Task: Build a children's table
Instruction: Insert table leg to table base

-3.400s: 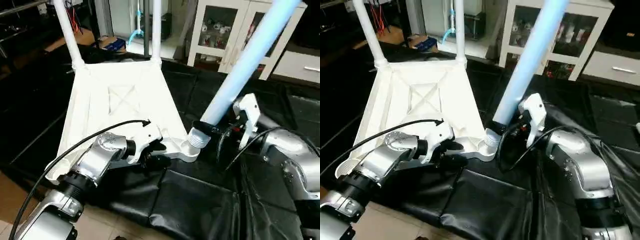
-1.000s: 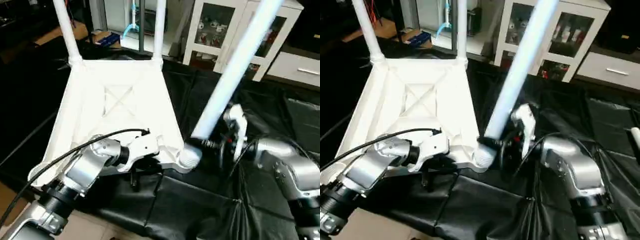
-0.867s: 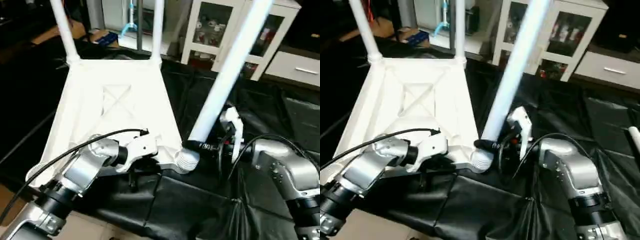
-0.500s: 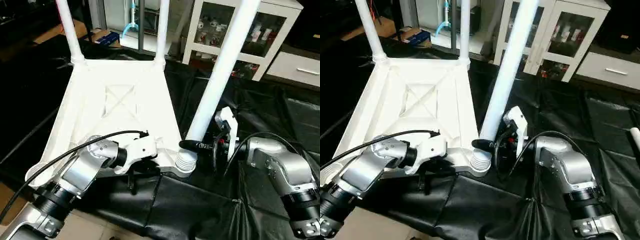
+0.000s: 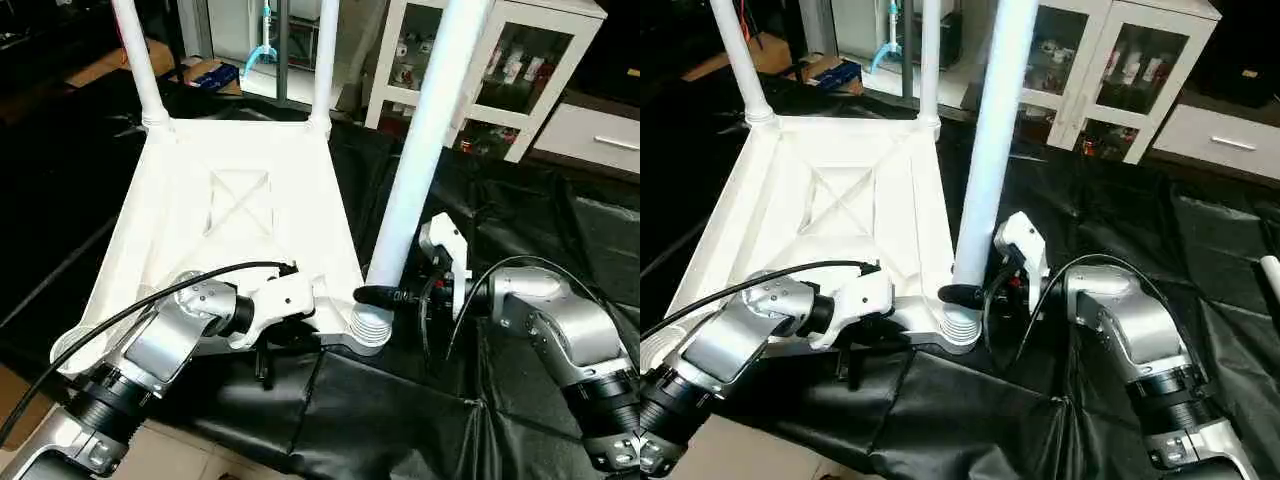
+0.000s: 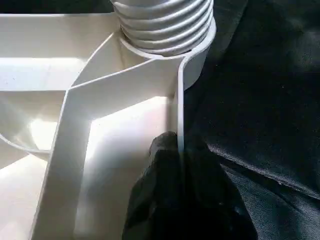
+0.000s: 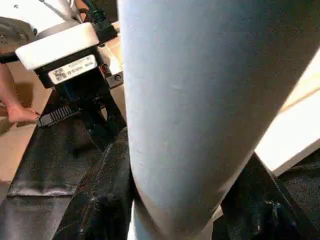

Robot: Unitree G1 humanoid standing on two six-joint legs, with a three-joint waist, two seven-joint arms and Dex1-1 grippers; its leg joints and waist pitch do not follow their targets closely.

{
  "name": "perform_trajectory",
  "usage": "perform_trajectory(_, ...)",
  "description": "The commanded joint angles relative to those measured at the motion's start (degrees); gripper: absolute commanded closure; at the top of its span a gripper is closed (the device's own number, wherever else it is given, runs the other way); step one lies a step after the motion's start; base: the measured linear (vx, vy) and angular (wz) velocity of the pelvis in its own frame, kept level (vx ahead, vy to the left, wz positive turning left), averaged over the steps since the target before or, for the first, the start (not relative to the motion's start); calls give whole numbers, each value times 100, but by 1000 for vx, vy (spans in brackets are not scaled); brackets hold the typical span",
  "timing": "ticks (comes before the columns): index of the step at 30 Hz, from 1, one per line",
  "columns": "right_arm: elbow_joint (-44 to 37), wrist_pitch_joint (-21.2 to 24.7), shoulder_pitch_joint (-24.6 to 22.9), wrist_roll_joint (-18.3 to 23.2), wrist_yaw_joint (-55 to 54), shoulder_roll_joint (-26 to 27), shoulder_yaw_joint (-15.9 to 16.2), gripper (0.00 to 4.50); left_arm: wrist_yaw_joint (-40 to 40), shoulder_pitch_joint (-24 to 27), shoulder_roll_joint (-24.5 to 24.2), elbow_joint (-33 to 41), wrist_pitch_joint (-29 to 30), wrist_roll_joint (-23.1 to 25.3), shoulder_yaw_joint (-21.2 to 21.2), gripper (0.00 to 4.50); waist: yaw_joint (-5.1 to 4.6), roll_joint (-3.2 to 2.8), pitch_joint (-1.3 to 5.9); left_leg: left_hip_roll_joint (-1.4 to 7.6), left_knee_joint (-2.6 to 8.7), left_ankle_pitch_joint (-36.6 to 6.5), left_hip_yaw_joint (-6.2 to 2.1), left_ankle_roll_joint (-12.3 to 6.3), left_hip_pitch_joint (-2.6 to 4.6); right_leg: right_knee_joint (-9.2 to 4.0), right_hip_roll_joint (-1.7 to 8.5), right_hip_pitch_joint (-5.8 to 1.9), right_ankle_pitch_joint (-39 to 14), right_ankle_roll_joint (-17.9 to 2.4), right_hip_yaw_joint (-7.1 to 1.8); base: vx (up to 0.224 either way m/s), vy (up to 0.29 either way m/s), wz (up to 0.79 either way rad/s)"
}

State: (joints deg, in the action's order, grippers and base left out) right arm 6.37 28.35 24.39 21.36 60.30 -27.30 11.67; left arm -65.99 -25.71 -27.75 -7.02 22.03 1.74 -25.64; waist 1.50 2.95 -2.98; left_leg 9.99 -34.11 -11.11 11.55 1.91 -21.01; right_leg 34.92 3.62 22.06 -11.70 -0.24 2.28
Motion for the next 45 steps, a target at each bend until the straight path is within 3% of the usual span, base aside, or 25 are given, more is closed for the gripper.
perform_trajectory(1,162,-143,-123,-477,16,-93,371,266,-183,161,115,-48,-11,-110,-273,450,-51,26,171,391,483,-1519,-193,44,103,-516,478,-62,-1974,-997,-300,0,0,0)
perform_trajectory(6,-93,-158,-222,-417,182,-83,540,266,-190,164,109,-44,-8,-99,-264,450,-69,18,164,401,501,-1654,-209,93,117,-524,473,-46,-2046,-967,-309,0,0,0)
perform_trajectory(11,44,-256,-251,-454,141,-32,534,267,-180,161,116,-63,-24,-77,-272,450,-59,13,190,402,495,-1517,-196,49,109,-499,480,-71,-1732,-1077,-310,0,0,0)
perform_trajectory(15,127,-331,-241,-466,101,32,495,267,-187,165,115,-63,-28,-69,-275,450,-65,5,185,403,503,-1603,-204,70,108,-508,478,-67,-1834,-1083,-307,0,0,0)
perform_trajectory(21,532,-361,-184,-273,-434,406,-35,267,-170,184,110,-66,-44,-52,-266,450,-103,10,198,398,507,-1777,-217,145,117,-531,488,-50,-2037,-1064,-310,0,0,0)
perform_trajectory(26,550,-363,-307,-204,-396,318,-170,267,-171,219,96,-37,-40,-49,-261,450,-112,2,206,405,514,-1742,-211,160,118,-515,475,-60,-1839,-1081,-312,0,0,0)
perform_trajectory(37,174,-403,-861,-9,-257,114,-397,267,-164,224,79,-16,-24,-34,-244,450,-29,17,225,397,489,-1343,-176,-24,106,-481,471,-99,-1426,-1125,-313,0,0,0)
perform_trajectory(40,85,-384,-958,39,-254,77,-449,267,-166,219,75,-20,-24,-35,-236,450,-5,-5,226,397,490,-1249,-179,-42,102,-468,475,-109,-1337,-1153,-308,0,0,0)
perform_trajectory(45,-168,-437,-1253,-90,-144,-100,-279,267,-164,193,73,-59,-34,-34,-223,450,21,2,221,401,494,-1268,-175,-54,115,-467,469,-116,-1272,-1144,-308,0,0,0)
